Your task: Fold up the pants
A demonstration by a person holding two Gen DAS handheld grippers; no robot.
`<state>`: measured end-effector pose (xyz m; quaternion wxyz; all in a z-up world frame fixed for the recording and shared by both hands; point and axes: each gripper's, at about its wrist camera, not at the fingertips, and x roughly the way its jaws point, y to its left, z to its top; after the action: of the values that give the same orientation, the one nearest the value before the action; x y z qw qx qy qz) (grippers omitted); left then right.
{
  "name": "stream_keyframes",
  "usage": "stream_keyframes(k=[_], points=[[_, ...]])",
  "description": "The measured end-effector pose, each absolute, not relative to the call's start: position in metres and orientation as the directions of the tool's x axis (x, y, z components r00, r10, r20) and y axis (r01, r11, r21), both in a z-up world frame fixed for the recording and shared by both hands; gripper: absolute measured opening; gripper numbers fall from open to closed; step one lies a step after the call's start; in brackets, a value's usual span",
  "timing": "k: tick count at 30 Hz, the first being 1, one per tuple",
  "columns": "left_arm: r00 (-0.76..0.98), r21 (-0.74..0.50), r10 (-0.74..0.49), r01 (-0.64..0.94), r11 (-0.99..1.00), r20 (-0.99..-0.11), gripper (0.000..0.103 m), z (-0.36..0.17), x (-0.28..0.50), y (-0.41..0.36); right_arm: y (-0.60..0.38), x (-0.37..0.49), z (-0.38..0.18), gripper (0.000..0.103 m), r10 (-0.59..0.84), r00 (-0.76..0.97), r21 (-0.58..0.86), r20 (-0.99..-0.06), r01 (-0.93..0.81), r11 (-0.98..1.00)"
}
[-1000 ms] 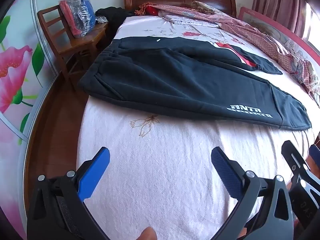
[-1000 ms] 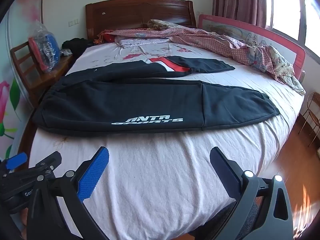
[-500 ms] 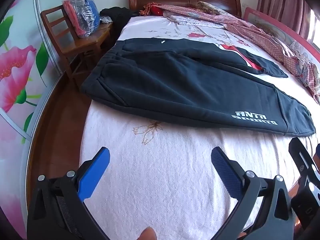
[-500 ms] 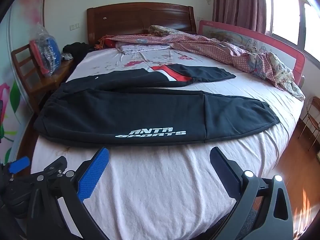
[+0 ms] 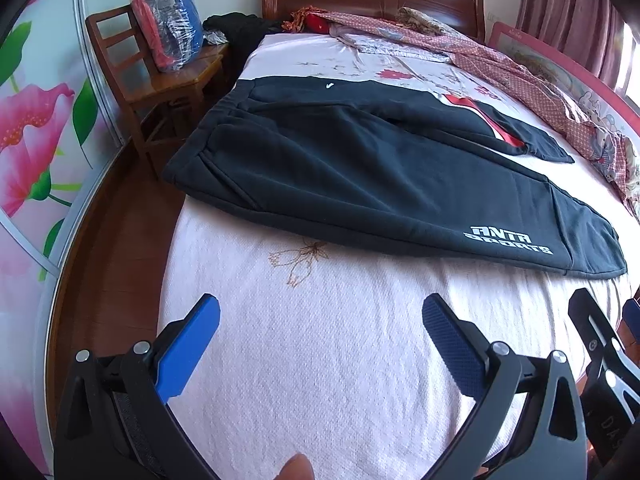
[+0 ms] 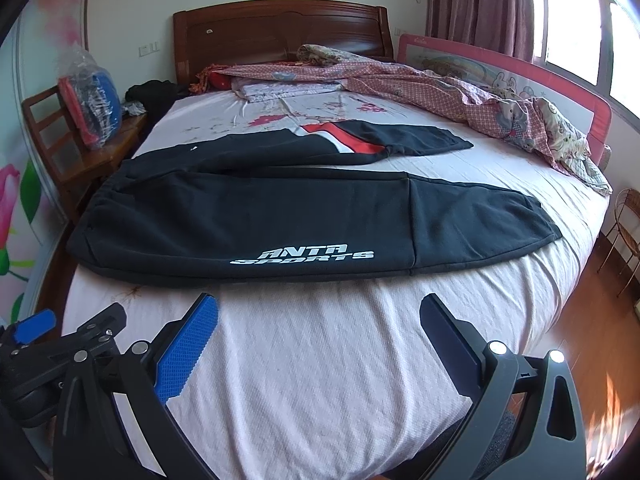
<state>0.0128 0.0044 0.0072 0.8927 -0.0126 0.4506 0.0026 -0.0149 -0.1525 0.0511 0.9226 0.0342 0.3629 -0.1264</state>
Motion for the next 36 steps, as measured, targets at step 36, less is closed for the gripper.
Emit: stream_keyframes(k=[36], points=[[0.604, -0.026, -0.022, 0.001, 1.000, -0.797, 0.101, 0.0100, 0.0110, 0.0010, -0.1548, -0.0120, 0.0482, 0.100, -0.202, 0.694, -0.018, -0.691, 0.263, 0.965]])
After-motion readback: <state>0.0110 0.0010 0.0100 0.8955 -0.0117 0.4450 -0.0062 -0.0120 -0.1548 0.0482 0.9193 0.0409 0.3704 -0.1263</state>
